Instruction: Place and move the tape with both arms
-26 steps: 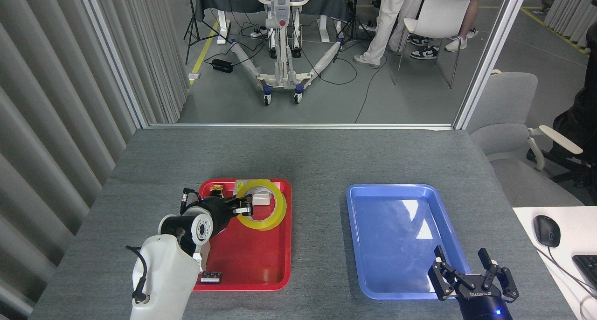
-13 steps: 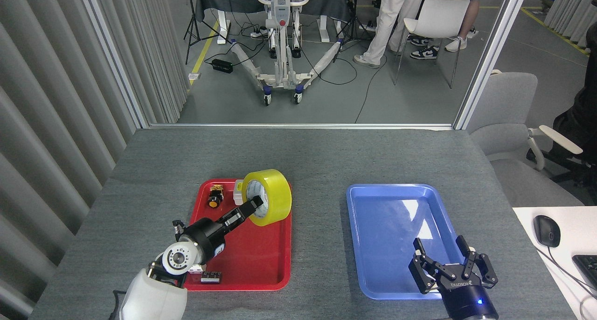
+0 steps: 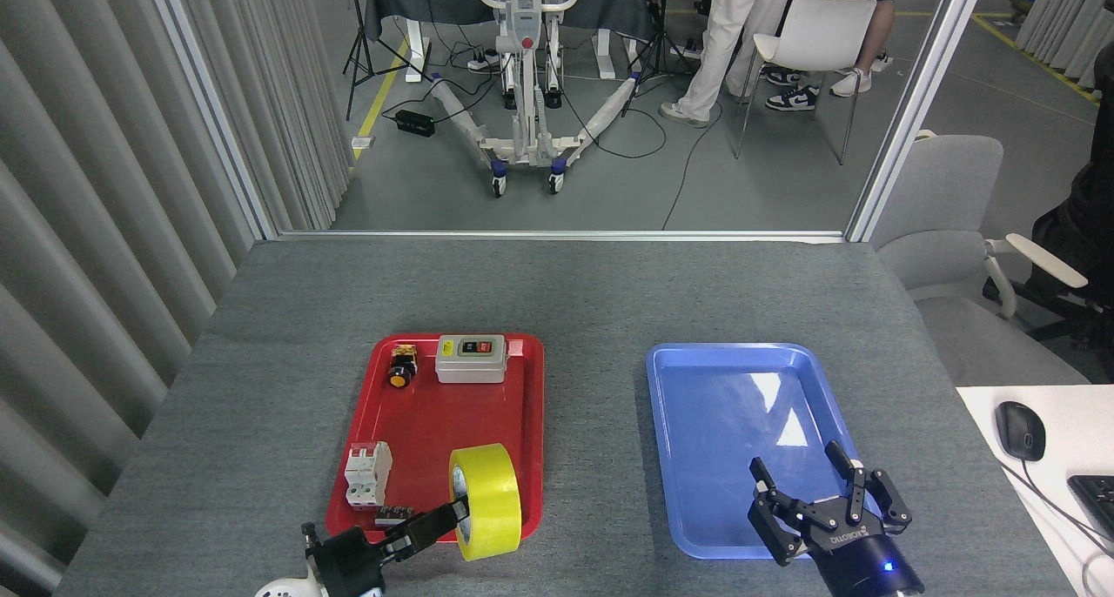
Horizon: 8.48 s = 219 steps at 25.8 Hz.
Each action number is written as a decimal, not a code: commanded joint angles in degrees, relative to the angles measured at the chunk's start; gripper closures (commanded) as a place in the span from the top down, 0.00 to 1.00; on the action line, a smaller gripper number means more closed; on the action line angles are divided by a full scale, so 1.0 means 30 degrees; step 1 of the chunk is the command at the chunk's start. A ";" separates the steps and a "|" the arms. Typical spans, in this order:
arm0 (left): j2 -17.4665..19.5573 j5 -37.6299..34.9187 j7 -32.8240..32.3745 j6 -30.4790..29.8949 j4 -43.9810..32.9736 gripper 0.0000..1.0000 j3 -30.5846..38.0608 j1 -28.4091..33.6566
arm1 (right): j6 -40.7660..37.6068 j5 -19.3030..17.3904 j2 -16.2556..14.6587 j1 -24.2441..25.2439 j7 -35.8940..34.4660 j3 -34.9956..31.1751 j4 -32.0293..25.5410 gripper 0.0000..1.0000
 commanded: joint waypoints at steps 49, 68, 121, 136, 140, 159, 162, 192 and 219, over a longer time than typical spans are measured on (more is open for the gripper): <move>0.0585 0.2136 -0.1172 -0.0117 -0.1820 0.08 -0.4845 -0.0083 | -0.2073 -0.0538 -0.5227 -0.5611 -0.3435 1.6358 -0.1669 0.68; 0.0555 0.2107 -0.0996 -0.0117 -0.1761 0.09 -0.4611 -0.0200 | -0.3040 -0.0743 -0.4085 -0.5904 -0.3610 1.6328 -0.0204 0.40; -0.0558 -1.8459 1.6786 1.0781 -0.6420 1.00 -0.0216 -0.0141 | 0.3023 -0.8507 -0.4143 -0.4966 1.0979 0.3438 0.2022 0.18; -0.1202 -2.3205 1.8194 1.9160 -0.7299 1.00 -0.4758 0.1997 | 0.9499 -1.2814 -0.2884 -1.3785 1.6868 1.0850 0.9435 0.17; -0.1906 -2.3088 1.8018 1.9131 -0.7240 1.00 -0.4992 0.1968 | 0.9265 -1.2872 -0.1976 -1.5074 1.6897 1.0879 1.2275 0.17; -0.2023 -2.2326 1.8047 1.8312 -0.6830 1.00 -0.4553 0.1704 | 0.8855 -1.2814 -0.0745 -1.5396 1.6663 1.0674 1.4532 0.58; -0.3019 -2.2444 1.8135 1.5236 -0.7035 1.00 -0.2122 0.2876 | 0.8561 -1.2755 -0.0745 -1.5396 1.6634 1.0557 1.4503 0.71; -0.3107 -2.4436 1.8780 1.3916 -1.0140 1.00 0.0340 0.3726 | -0.0959 -0.1710 0.0046 -0.5934 -0.1940 -0.0898 0.7589 0.99; -0.2990 -2.4260 1.9043 1.4180 -0.9994 1.00 0.0457 0.3814 | 0.1823 0.0663 0.0456 0.1596 -0.1852 -0.3095 0.0616 1.00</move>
